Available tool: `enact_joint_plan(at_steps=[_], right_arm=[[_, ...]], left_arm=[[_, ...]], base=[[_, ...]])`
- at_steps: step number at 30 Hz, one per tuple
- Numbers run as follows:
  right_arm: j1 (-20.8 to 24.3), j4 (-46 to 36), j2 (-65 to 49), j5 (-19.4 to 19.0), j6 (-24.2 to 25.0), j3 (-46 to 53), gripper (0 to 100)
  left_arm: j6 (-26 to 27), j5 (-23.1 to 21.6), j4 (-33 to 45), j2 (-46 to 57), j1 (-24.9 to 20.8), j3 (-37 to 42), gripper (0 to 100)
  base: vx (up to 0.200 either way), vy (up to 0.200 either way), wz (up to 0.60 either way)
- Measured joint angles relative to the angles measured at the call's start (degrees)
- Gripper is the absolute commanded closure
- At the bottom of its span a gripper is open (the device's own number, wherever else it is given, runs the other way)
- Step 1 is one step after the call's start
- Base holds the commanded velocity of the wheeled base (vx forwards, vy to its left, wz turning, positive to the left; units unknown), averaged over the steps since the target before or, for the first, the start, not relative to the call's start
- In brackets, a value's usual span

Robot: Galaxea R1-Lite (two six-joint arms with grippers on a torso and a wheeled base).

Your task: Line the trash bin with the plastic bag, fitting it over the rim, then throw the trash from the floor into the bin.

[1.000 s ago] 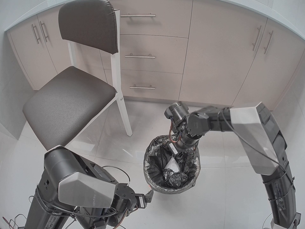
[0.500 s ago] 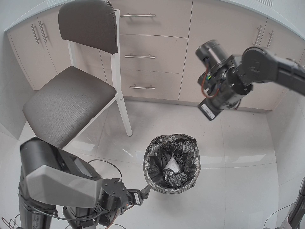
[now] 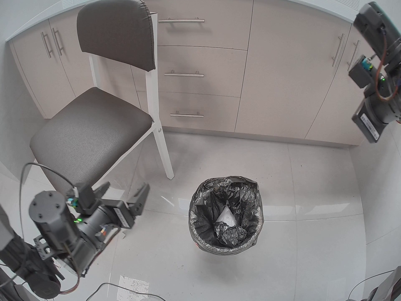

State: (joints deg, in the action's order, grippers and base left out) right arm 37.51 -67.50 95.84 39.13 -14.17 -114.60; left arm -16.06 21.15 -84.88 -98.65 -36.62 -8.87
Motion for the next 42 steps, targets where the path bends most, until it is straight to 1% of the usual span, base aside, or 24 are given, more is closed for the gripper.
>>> enact_joint_plan(at_steps=[4,6,11,16,19,22,25,27,30,32,35,39,42], right_arm=[[-1.84,-3.23,-3.23,-0.60,-0.06,0.02,100],[-2.93,-4.68,-4.75,-1.06,-0.06,0.02,100],[-6.07,-7.58,-8.14,-2.84,-0.22,0.00,100],[-10.70,-10.18,-11.67,-6.31,-0.55,0.00,100],[-14.56,-12.04,-14.04,-9.69,-0.72,0.00,100],[-19.68,-14.14,-16.96,-15.19,-0.88,0.00,100],[-25.03,-15.96,-20.08,-21.24,-1.00,0.00,100],[-29.25,-17.13,-22.77,-26.03,-1.07,0.00,100],[-34.79,-18.71,-27.58,-31.91,-1.16,0.00,100],[-37.69,-19.50,-31.27,-35.17,-1.21,0.00,100],[-41.20,-19.92,-37.52,-39.57,-1.29,0.00,100],[-44.37,-19.52,-45.04,-45.23,-1.45,-0.02,100],[-46.26,-16.16,-50.59,-48.95,-1.49,0.00,100]], left_arm=[[4.57,0.35,6.25,11.00,2.39,0.69,0],[6.42,0.46,11.42,16.96,3.38,0.52,0],[9.46,0.71,27.99,31.10,5.10,-1.84,0],[10.67,0.83,46.84,44.37,6.86,-6.28,0],[10.67,0.94,58.26,51.58,8.86,-9.45,0],[10.51,1.04,70.28,58.88,12.31,-12.59,0],[10.36,1.10,81.19,65.61,16.57,-14.97,0],[10.25,1.16,88.38,70.86,20.37,-16.29,0],[10.18,1.21,97.22,78.47,26.26,-17.20,0],[10.25,1.21,100.69,82.92,29.54,-17.14,0],[10.45,1.10,102.50,88.87,33.23,-15.51,0],[10.56,0.46,102.25,93.64,35.30,-12.04,0],[10.70,-1.26,99.68,95.62,36.05,-7.98,0]], base=[[0.000,0.000,0.00],[0.000,0.000,0.00],[0.000,0.000,0.00],[0.000,0.000,0.00],[0.000,0.000,0.00],[0.000,0.000,0.00],[0.000,0.000,0.00],[0.000,0.000,0.00],[0.000,0.000,0.00],[0.000,0.000,0.00],[0.000,0.000,0.00],[0.000,0.000,0.00],[0.000,0.000,0.00]])
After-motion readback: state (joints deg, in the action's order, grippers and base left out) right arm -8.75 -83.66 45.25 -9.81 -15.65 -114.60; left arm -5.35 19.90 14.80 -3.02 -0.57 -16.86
